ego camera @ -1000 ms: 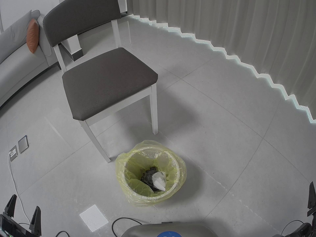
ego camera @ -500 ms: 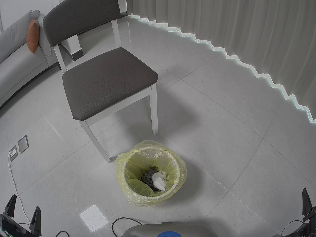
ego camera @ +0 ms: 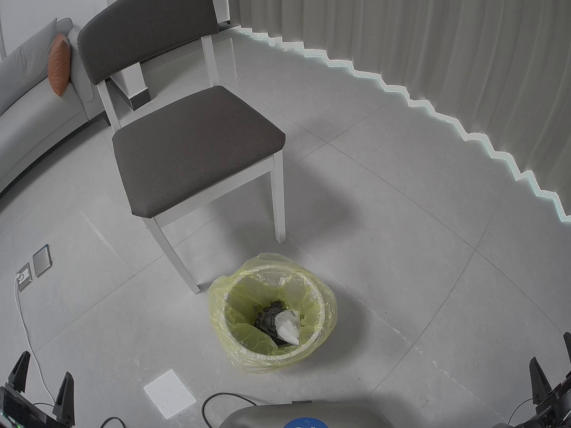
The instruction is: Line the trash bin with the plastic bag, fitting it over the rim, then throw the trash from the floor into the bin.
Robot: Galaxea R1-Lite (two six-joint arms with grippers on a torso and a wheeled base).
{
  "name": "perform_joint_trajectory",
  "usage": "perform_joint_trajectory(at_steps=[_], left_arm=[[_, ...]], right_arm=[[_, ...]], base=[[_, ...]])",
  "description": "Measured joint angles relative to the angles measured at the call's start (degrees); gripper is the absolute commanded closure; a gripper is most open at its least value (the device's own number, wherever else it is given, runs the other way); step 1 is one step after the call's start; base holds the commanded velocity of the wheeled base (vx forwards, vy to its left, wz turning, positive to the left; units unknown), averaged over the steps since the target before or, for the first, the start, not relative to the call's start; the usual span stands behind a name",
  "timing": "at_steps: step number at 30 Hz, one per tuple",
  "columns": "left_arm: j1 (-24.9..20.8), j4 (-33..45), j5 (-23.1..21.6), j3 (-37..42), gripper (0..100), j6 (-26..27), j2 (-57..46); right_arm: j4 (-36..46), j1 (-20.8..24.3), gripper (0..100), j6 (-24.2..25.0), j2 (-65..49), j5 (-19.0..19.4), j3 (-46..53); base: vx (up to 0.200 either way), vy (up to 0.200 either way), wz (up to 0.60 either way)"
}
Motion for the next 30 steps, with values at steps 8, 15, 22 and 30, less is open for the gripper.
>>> perform_joint_trajectory(at_steps=[8,15,22,30], left_arm=[[0.0,-0.1,0.2,0.0,0,0.2,0.0],[-0.1,0.0,-1.2,0.0,0,1.2,0.0],[-0.1,-0.1,-0.3,0.0,0,0.8,0.0],[-0.1,-0.1,-0.4,0.0,0,1.1,0.1]], right_arm=[[-0.2,-0.1,0,0.7,0.0,-3.5,0.0],[-0.1,-0.1,0,0.9,0.0,-2.4,0.0],[-0.1,-0.1,0,0.7,0.0,-3.2,0.0],[-0.1,-0.1,0,1.6,0.1,-3.2,0.0]], base=[[0.0,0.0,0.0],[0.0,0.0,0.0],[0.0,0.0,0.0],[0.0,0.0,0.0]])
